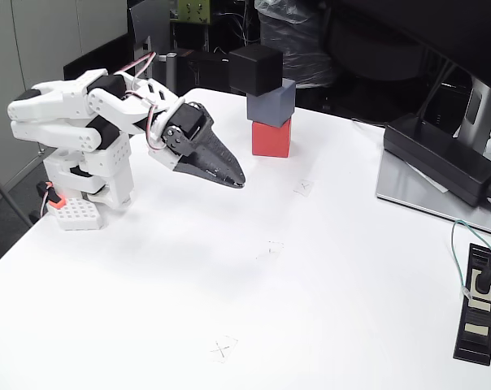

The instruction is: Stack the three blocks in an ordered color.

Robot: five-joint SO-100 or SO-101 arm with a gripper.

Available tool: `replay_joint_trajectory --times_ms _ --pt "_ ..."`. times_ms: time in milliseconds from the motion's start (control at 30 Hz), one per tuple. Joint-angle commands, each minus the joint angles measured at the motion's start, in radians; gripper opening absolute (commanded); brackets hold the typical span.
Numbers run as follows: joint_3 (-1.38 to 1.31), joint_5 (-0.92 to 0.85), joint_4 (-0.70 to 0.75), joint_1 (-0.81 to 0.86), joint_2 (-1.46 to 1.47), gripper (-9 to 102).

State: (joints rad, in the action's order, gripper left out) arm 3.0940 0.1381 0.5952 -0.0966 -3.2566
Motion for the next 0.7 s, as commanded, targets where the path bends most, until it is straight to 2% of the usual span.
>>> replay_joint_trajectory --times_ms 0,667 --pt "-0.003 -0.015 0.002 -0.008 -0.009 -1" --pt "-0.003 -0.011 0.002 -0.006 -0.008 -1"
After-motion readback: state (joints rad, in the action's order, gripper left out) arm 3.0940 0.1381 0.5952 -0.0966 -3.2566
